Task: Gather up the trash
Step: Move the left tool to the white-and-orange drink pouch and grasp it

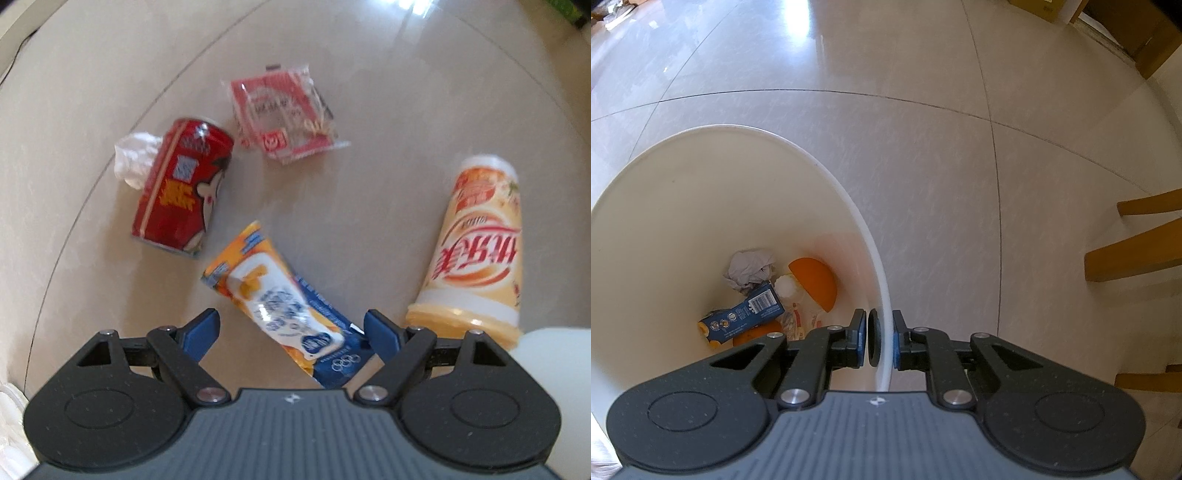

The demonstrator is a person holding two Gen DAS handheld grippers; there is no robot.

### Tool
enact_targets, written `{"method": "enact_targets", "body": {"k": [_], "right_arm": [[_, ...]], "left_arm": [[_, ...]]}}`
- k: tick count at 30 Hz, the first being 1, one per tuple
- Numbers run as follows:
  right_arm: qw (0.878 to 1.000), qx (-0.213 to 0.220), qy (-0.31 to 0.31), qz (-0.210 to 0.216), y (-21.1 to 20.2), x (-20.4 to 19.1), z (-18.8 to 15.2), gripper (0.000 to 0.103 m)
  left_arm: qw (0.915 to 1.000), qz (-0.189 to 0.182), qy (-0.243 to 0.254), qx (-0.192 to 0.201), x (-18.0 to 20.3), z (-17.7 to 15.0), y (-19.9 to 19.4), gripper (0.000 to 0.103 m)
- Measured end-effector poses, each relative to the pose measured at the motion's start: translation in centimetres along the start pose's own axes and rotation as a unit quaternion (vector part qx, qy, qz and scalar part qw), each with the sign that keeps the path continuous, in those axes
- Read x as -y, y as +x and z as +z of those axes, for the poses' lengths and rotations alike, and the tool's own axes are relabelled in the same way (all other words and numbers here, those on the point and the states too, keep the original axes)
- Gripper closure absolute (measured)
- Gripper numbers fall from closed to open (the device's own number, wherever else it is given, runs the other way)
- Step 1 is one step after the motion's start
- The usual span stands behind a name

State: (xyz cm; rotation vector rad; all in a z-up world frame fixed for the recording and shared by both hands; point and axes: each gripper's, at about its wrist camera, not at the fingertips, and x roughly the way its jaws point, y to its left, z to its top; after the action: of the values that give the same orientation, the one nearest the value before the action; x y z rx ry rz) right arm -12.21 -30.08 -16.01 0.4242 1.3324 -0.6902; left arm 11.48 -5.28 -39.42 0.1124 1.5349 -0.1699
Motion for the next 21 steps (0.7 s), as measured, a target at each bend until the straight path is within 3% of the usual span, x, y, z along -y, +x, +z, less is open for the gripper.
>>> {"method": "enact_targets", "body": {"k": [9, 13, 21], "right_arm": [[1.000, 0.002, 0.001, 0.001, 0.0, 0.1, 0.0, 0.086], [1.000, 0.002, 0.000, 0.000, 0.0, 0.1, 0.0, 0.086], [1.000, 0.002, 0.002, 0.000, 0.0, 0.1, -0.1, 0.086]], "left_arm": [[0.9980, 0.032, 0.054, -0.007, -2.3, -1.3, 0.7, 0.019], [0.9983, 0.027, 0.051, 0.004, -2.8, -1.2, 0.9, 0.026], [0.9843, 0.037, 0.164, 0.054, 0.7, -2.3, 0.9, 0.048]]}}
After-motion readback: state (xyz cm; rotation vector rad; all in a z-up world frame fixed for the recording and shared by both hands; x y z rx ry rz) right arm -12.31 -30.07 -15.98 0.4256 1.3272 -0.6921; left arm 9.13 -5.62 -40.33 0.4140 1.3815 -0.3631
